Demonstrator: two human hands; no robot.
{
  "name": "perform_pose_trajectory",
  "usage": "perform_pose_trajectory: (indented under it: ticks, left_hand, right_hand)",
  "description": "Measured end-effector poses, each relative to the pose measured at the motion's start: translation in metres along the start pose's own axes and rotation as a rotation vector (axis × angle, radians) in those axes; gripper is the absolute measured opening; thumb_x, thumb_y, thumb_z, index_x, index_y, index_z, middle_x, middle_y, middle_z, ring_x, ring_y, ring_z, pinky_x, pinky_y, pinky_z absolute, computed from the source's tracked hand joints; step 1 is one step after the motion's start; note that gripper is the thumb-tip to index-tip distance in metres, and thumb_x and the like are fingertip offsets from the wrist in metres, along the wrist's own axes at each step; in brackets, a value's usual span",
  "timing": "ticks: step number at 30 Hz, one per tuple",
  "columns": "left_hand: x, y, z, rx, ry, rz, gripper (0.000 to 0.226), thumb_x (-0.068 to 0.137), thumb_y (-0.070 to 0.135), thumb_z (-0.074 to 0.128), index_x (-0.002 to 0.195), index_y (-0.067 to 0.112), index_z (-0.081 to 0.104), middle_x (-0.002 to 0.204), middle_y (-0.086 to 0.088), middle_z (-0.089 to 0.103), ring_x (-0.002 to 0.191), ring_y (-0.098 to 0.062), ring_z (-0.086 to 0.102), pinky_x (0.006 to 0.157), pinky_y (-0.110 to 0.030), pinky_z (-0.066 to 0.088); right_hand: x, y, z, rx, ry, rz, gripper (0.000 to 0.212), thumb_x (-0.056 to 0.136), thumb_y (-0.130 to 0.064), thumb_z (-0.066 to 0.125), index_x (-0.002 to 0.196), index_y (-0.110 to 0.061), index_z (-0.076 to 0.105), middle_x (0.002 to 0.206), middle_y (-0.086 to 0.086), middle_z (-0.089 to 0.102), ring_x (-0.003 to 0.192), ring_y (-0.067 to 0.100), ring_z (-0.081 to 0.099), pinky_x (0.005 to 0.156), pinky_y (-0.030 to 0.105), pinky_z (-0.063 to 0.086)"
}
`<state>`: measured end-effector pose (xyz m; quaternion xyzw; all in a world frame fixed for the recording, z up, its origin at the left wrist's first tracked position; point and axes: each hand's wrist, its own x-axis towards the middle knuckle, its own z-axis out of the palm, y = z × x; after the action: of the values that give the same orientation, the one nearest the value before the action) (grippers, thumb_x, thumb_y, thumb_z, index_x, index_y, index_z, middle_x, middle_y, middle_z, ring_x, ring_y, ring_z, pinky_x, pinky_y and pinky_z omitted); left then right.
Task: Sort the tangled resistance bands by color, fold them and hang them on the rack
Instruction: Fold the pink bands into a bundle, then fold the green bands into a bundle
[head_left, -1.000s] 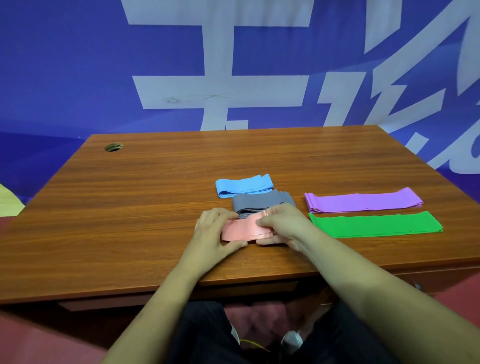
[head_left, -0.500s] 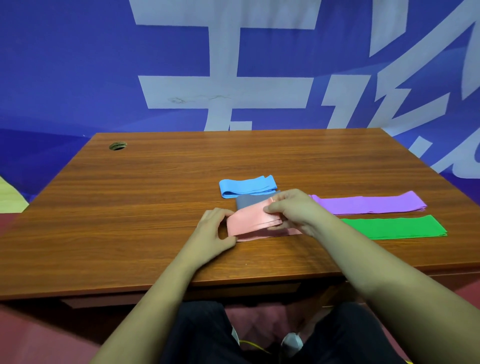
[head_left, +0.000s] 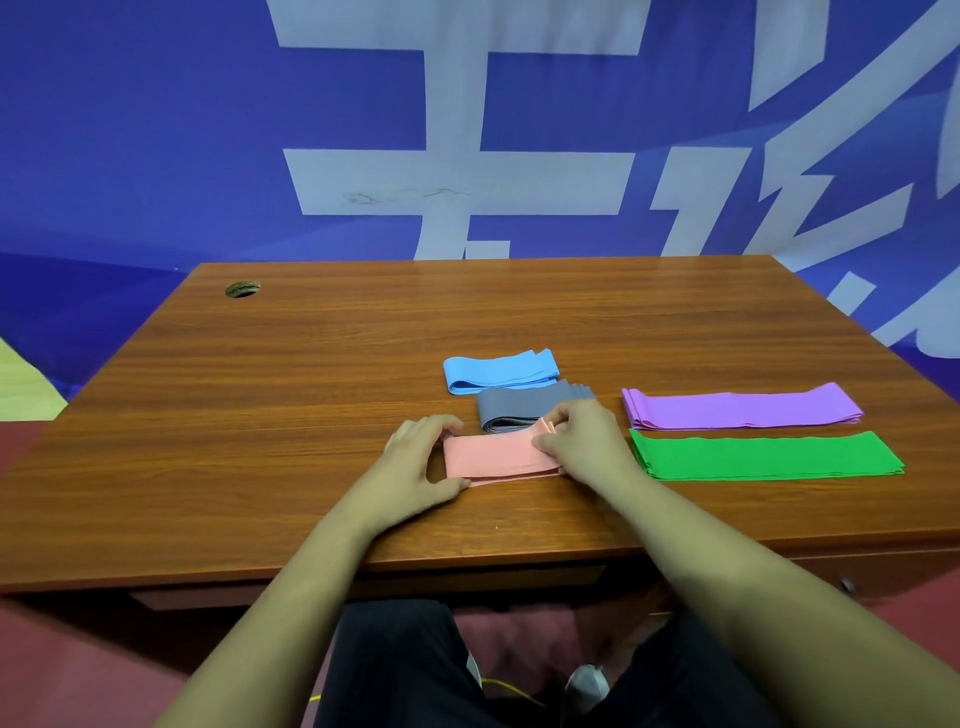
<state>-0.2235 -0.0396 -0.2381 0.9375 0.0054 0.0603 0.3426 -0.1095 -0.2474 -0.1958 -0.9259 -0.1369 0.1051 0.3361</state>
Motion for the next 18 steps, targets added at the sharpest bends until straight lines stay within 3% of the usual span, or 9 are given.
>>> perform_pose_trajectory:
  ticks: [3, 5, 11, 18]
  left_hand:
    - [-0.002, 0.002, 0.000, -0.056, 0.067, -0.004, 0.055, 0.078, 0.026, 0.074, 0.125, 0.031, 0.045, 0.117, 0.023, 0.048, 0.116, -0.001, 0.043, 0.101, -0.013, 0.034]
    - [-0.004, 0.004, -0.002, -0.095, 0.090, -0.038, 0.055, 0.077, 0.020, 0.074, 0.123, 0.031, 0.045, 0.115, 0.027, 0.044, 0.115, 0.002, 0.044, 0.095, -0.003, 0.031]
    - [0.002, 0.008, -0.001, 0.112, -0.012, -0.024, 0.047, 0.073, 0.030, 0.062, 0.116, 0.029, 0.043, 0.110, 0.009, 0.050, 0.104, -0.012, 0.042, 0.096, -0.032, 0.039]
    - [-0.003, 0.006, 0.005, 0.052, 0.079, 0.005, 0.043, 0.073, 0.022, 0.062, 0.112, 0.025, 0.046, 0.110, 0.010, 0.048, 0.106, -0.012, 0.041, 0.095, -0.029, 0.038]
  right_hand:
    - [-0.006, 0.002, 0.005, -0.053, 0.099, -0.043, 0.021, 0.081, -0.022, 0.075, 0.099, -0.011, 0.069, 0.094, 0.003, 0.066, 0.085, 0.016, 0.056, 0.071, 0.025, 0.039]
    - [-0.008, 0.003, 0.006, 0.000, 0.134, -0.025, 0.025, 0.082, -0.022, 0.076, 0.102, -0.010, 0.068, 0.093, 0.002, 0.064, 0.084, 0.015, 0.054, 0.071, 0.024, 0.037]
    - [-0.003, 0.014, 0.007, 0.036, 0.197, -0.025, 0.027, 0.079, -0.020, 0.077, 0.102, -0.014, 0.063, 0.089, -0.002, 0.061, 0.093, 0.022, 0.060, 0.072, 0.028, 0.040]
    - [-0.013, 0.021, 0.023, -0.017, 0.262, -0.064, 0.028, 0.085, -0.019, 0.073, 0.108, -0.018, 0.057, 0.104, -0.001, 0.062, 0.096, 0.015, 0.058, 0.079, 0.029, 0.050]
